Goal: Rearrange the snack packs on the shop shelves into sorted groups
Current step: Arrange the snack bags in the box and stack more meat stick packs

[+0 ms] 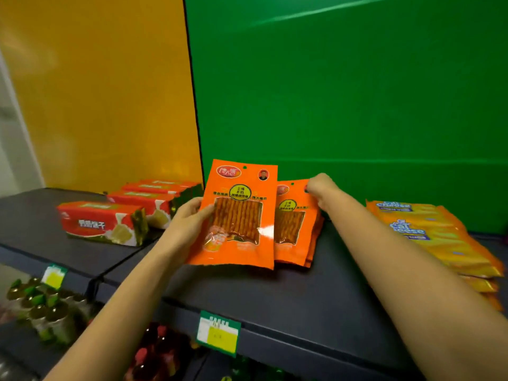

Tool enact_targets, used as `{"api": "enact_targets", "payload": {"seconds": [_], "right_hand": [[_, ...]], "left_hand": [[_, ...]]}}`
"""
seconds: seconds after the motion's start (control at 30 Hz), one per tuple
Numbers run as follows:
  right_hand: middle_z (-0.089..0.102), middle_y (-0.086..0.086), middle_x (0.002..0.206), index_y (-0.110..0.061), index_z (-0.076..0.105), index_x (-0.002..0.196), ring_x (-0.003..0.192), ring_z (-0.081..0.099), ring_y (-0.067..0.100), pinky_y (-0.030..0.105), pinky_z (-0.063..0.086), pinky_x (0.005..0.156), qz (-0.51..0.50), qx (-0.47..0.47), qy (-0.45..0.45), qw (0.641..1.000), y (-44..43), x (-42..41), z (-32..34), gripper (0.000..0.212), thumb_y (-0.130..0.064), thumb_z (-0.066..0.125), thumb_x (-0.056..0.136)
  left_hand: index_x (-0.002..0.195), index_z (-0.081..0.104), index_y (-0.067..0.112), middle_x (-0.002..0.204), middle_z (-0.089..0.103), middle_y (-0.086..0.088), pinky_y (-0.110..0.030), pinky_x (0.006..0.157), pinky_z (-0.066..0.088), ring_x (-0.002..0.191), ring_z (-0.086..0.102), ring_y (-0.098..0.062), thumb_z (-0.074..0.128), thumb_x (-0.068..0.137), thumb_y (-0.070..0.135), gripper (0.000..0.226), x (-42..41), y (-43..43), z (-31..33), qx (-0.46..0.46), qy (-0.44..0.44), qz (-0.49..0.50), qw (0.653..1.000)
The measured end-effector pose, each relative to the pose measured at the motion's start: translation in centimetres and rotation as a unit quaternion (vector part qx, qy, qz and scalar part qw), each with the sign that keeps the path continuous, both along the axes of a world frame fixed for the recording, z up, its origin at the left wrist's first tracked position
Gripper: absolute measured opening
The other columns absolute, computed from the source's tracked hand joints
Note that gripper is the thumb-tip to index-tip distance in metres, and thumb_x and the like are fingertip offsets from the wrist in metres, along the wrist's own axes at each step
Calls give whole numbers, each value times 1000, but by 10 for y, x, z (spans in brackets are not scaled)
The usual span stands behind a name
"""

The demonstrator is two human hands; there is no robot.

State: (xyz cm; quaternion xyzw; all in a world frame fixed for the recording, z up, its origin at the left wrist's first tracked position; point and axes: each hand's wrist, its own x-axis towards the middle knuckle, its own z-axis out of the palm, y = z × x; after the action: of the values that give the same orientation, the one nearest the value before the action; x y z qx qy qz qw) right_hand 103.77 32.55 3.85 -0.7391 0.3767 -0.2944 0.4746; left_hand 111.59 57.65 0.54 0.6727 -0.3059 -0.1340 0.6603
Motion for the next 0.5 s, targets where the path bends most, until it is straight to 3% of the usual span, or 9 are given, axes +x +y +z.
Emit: {"api": "enact_targets", "payload": {"seconds": [0.13,0.2,0.27,0.3,0.37,0.43,0.5], "right_hand": [[45,10,67,-13,37,55,79,46,23,28,35,64,-66,-66,59,994,-10,12,-28,34,0,44,85],[51,14,79,-13,44,60,80,48,23,27,36,60,-72,-65,66,993,-15,13,-35,27,-3,45,85],[55,14,83,-11,54,75,83,51,24,25,35,54,-75,-49,63,994,-11,9,-34,13,-6,47,85],[60,17,92,-10,58,92,91,56,26,26,42,60,-75,-38,52,995,-5,6,-31,12,-10,47,88],[56,22,126,1,44,130,117,54,34,33,45,89,-79,-10,39,996,7,1,-25,40,-18,43,94],[43,22,142,5,31,140,129,44,34,32,37,100,-76,8,29,997,20,-7,-21,52,-24,39,97],[43,19,143,2,34,140,130,42,33,34,34,104,-58,33,9,998,31,-16,-22,56,-32,39,96]], "left_hand": [[101,55,14,84,68,-6,-27,56,54,61,67,-12,44,96,20,14,19,-23,-3,37,24,-58,997],[97,54,16,83,67,-6,-23,52,55,55,66,-10,43,96,18,11,23,-33,-3,52,30,-85,995],[98,55,14,82,67,-7,-23,51,55,52,66,-8,44,96,18,12,28,-42,-3,60,35,-104,992],[99,55,13,82,67,-7,-23,51,54,51,65,-8,44,96,18,12,30,-47,-3,65,36,-109,991],[99,55,11,79,66,-7,-22,48,53,49,64,-8,44,96,17,13,32,-57,-2,70,33,-118,990],[92,56,10,76,65,-8,-19,45,51,43,62,-6,45,95,15,13,32,-67,1,65,31,-130,989],[83,56,10,66,65,-6,-16,42,49,38,60,-5,45,94,12,16,31,-78,5,63,33,-144,987]]}}
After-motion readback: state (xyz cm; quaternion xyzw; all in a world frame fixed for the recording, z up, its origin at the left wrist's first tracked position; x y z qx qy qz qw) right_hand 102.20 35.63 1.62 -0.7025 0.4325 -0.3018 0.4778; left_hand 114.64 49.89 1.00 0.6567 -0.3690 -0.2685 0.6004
